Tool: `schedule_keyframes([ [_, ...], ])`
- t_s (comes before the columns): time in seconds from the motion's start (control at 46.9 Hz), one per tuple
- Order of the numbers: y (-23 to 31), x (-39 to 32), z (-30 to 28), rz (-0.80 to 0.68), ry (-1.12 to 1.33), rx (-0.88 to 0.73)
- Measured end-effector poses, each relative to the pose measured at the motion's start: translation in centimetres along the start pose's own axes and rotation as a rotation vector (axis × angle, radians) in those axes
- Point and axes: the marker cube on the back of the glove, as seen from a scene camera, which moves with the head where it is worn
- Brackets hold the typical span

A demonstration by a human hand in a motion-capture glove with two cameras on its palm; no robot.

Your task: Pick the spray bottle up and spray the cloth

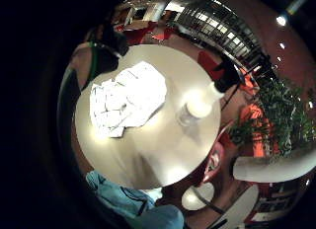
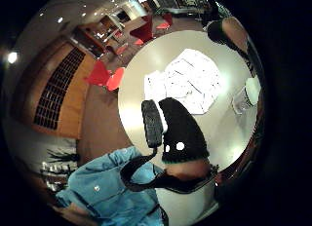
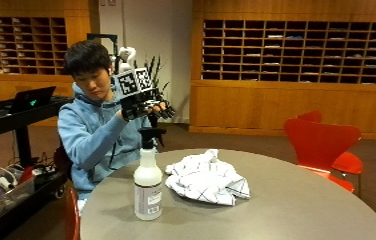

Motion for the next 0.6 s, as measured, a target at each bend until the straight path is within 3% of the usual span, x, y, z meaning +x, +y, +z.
schedule_keyframes([
  [0.341,2.3,2.4,0.8,-0.048,-0.047,0.042],
  [0.597,4.8,6.7,-0.3,-0.004,-0.057,0.205],
])
